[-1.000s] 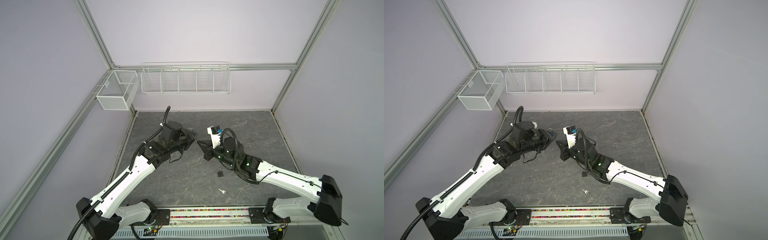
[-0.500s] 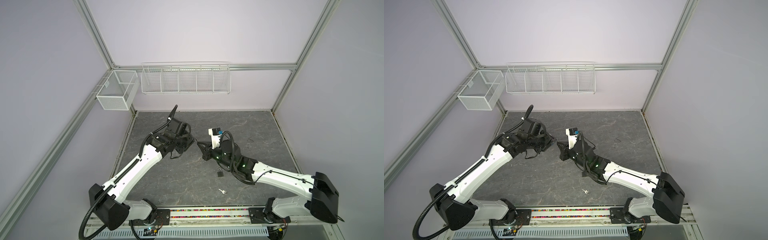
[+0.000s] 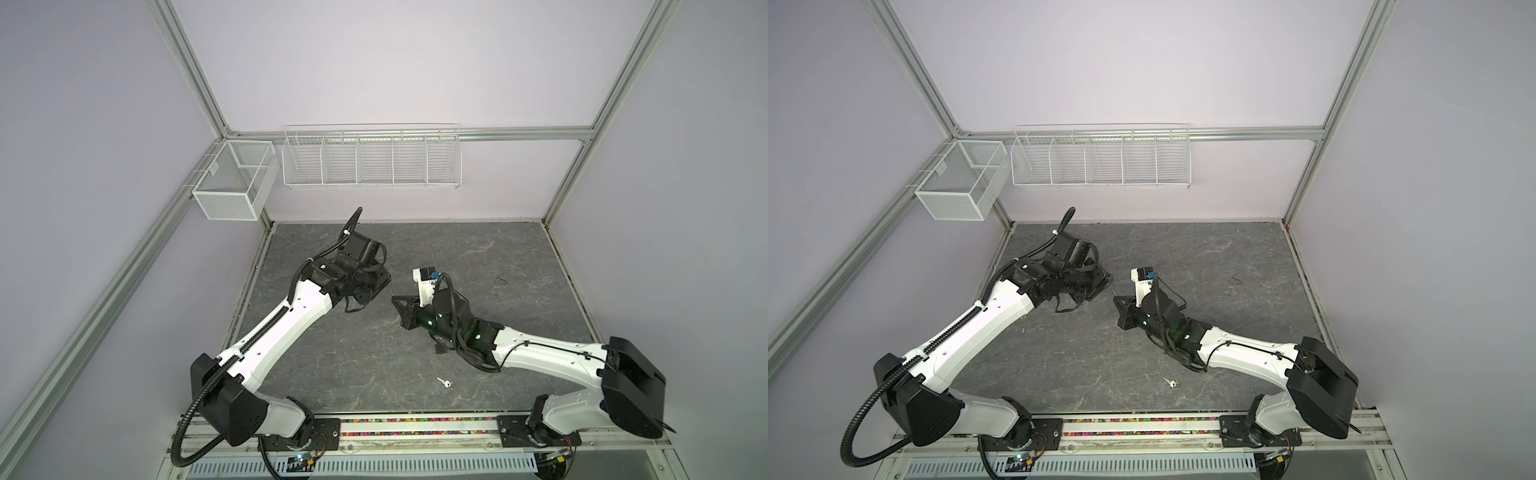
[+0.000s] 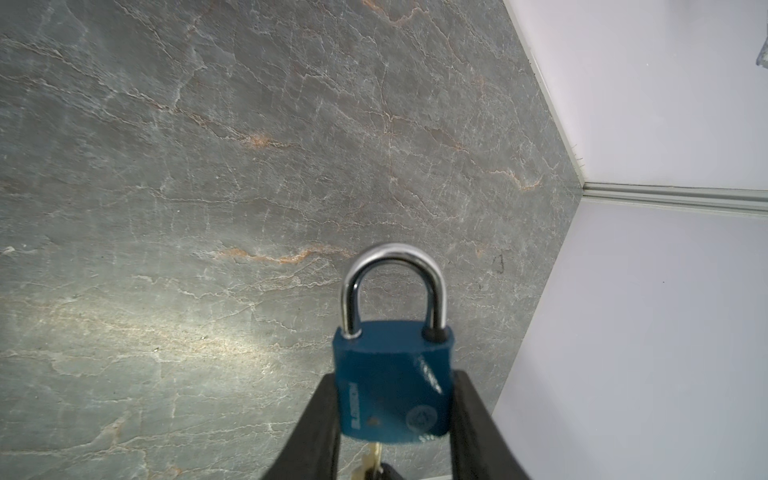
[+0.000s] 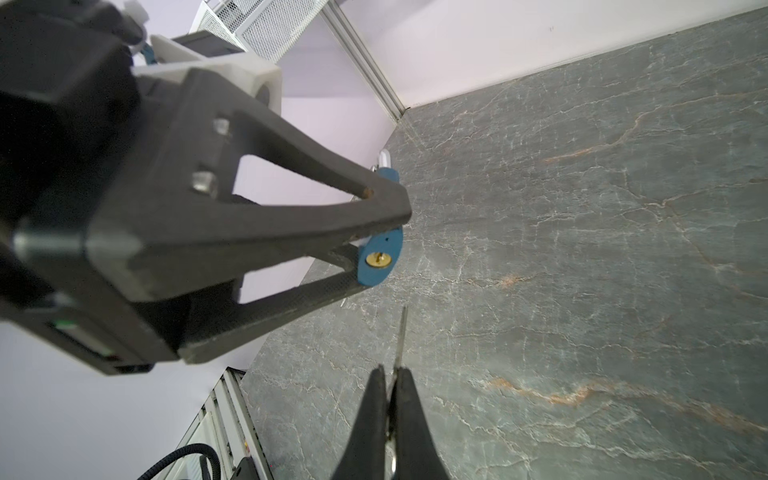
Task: Unlock with the key
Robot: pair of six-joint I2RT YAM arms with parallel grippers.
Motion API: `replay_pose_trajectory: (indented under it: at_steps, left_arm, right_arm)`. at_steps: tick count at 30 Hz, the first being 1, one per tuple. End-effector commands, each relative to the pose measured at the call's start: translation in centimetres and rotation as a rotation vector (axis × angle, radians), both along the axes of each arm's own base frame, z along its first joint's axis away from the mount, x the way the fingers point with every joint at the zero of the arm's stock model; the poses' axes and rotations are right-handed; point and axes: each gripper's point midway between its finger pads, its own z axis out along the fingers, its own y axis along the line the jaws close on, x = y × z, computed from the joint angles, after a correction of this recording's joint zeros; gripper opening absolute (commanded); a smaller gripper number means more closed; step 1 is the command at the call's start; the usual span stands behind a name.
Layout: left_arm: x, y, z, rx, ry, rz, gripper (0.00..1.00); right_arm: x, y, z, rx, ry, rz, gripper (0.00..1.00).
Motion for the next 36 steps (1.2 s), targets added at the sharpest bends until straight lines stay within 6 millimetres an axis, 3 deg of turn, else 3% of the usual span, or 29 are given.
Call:
replay_pose_trajectory:
  at_steps: [1, 17, 20, 24, 36]
  left_arm:
    - [0.3, 0.5, 1.3, 0.002, -0.031, 0.014, 0.04]
    - [0.0, 0.2, 1.3, -0.024, -0.030, 0.006, 0.04]
    - [0.0, 0.2, 1.2, -0.022, -0.026, 0.006, 0.04]
    - [-0.1, 0.1, 0.8, -0.019, -0.019, 0.004, 0.03]
    - [-0.3, -0.3, 1.4, -0.037, -0.026, -0.006, 0.03]
  right_arm:
    - [0.0, 0.5, 1.9, 0.060, -0.022, 0.003, 0.06]
    - [0.8, 1.1, 2.6, 0.079, -0.048, -0.016, 0.07]
    - [1.0, 1.6, 4.1, 0.100, -0.066, -0.009, 0.07]
    - [0.9, 1.6, 4.6, 0.121, -0.076, -0.007, 0.07]
    - [1.9, 1.1, 2.7, 0.044, -0.075, -0.057, 0.06]
